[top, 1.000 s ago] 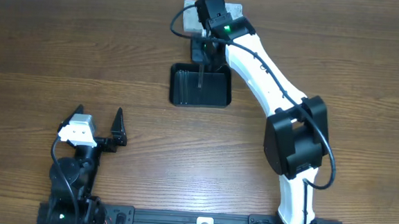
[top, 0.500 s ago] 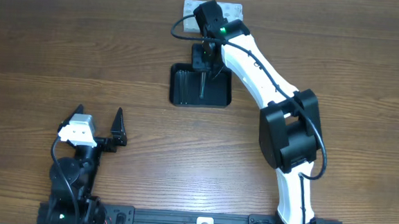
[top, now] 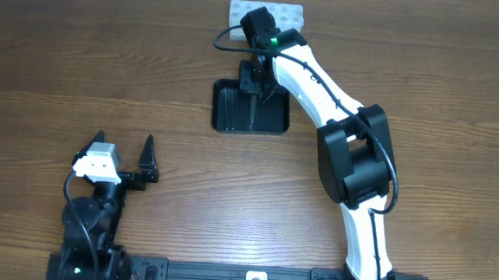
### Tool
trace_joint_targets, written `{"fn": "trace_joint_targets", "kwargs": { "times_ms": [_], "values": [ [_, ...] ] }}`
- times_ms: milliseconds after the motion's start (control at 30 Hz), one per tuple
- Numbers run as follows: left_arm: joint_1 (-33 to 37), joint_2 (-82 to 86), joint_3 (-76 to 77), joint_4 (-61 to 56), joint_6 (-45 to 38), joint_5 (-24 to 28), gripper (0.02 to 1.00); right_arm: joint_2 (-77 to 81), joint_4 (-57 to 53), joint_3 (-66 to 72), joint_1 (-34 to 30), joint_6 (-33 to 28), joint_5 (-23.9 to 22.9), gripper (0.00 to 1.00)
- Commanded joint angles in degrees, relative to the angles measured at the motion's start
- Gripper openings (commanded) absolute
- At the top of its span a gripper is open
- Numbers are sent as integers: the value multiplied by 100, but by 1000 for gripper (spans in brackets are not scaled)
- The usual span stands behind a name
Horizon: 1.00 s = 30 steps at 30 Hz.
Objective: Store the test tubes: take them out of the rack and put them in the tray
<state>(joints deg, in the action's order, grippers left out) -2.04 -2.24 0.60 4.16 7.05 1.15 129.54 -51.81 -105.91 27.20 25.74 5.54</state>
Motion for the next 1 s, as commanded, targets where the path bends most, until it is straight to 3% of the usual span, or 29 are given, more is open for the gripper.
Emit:
{"fn": "trace_joint_targets", "kwargs": {
  "times_ms": [33, 200, 467, 567, 800, 1000],
  "values": [
    [42, 31, -26, 22, -63, 76, 1000, 92, 37, 9, 0, 42, 2, 58],
    [42, 31, -26, 22, -63, 76, 998, 92, 39, 9, 26, 39, 2, 194],
    [42, 31, -26, 22, -63, 76, 1000, 92, 39, 9, 63, 37, 2, 202],
    [42, 31, -26, 22, -63, 76, 1000, 87, 35, 7, 63, 35, 2, 248],
    [42, 31, -26, 22, -63, 76, 1000, -289, -188, 4, 120, -304, 66, 575],
    [42, 31, -26, 22, -63, 76, 1000, -1235, -267, 4, 149, -673, -76, 689]
  ]
}}
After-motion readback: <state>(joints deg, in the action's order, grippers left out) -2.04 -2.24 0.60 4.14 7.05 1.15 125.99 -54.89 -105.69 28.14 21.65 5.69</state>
